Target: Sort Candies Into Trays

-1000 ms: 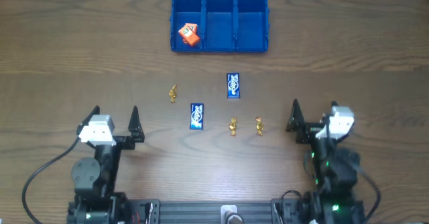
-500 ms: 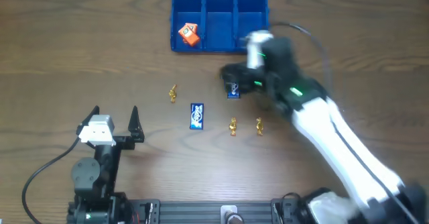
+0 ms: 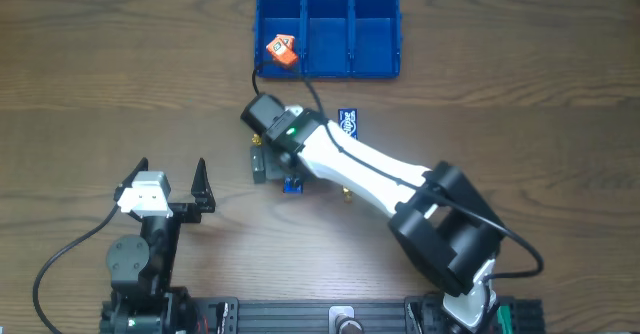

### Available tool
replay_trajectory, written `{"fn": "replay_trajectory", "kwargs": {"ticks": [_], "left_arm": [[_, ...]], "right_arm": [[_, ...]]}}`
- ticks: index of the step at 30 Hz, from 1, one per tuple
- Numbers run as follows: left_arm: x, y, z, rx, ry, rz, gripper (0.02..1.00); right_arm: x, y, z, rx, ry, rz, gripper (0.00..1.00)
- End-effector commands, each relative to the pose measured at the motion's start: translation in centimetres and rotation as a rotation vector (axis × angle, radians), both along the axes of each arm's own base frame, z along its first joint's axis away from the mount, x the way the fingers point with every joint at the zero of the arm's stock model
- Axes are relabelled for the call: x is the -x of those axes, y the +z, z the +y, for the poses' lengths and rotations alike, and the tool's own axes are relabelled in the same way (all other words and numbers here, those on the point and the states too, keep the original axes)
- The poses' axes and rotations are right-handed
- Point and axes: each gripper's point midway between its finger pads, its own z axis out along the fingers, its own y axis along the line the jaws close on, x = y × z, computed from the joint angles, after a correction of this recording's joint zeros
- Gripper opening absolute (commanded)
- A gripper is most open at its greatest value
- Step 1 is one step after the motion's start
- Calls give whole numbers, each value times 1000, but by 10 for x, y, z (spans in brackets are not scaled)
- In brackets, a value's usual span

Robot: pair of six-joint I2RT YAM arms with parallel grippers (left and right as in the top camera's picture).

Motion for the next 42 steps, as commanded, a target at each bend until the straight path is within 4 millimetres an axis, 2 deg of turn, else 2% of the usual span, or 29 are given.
{"fn": "replay_trajectory", "kwargs": {"ticks": [1,6,9,10,12,15,16,20,23,27,29,33,35,36,37,40,42], "left_arm": [[1,-16,-1,-14,-11,47,998],[1,-16,-1,-14,-11,47,998],[1,-16,-1,-14,-11,47,998],[1,-16,-1,-14,-11,47,998],[1,-16,-1,-14,-11,47,996],[1,-16,-1,-14,-11,47,1000],[1,-16,-1,-14,-11,47,998],[1,-16,-1,-14,-11,47,998],[1,-16,-1,-14,-11,47,998],[1,-16,-1,-14,-11,47,998],[1,-16,-1,-14,-11,47,998],[1,-16,-1,-14,-11,47,996],[1,-16,-1,-14,-11,47,998],[1,-16,-1,-14,-11,47,998],[1,-16,-1,-14,-11,47,998],[1,-16,-1,-14,-11,47,998],[1,-16,-1,-14,-11,47,998]], "right_arm": [[4,-21,-11,85,-159,40,998],[3,-37,-15,112,-213,56,998],[0,-38,-15,114,-217,41,991],[-2,-38,-14,111,-218,36,950],[-3,-36,-13,106,-215,31,787],[-5,-36,-13,108,-210,23,619],[-5,-36,-13,109,-207,23,601],[-5,-36,-13,110,-195,21,391],[-5,-35,-13,113,-193,17,303],[-10,-27,-10,112,-163,1,286],[-24,-3,-15,129,-145,-36,283],[-75,68,-29,146,-108,-146,279],[-114,110,-45,113,-108,-215,281],[-128,122,-52,106,-115,-243,281],[-153,142,-64,89,-125,-292,283],[-190,159,-84,95,-138,-374,288],[-217,156,-96,117,-141,-418,290]]}}
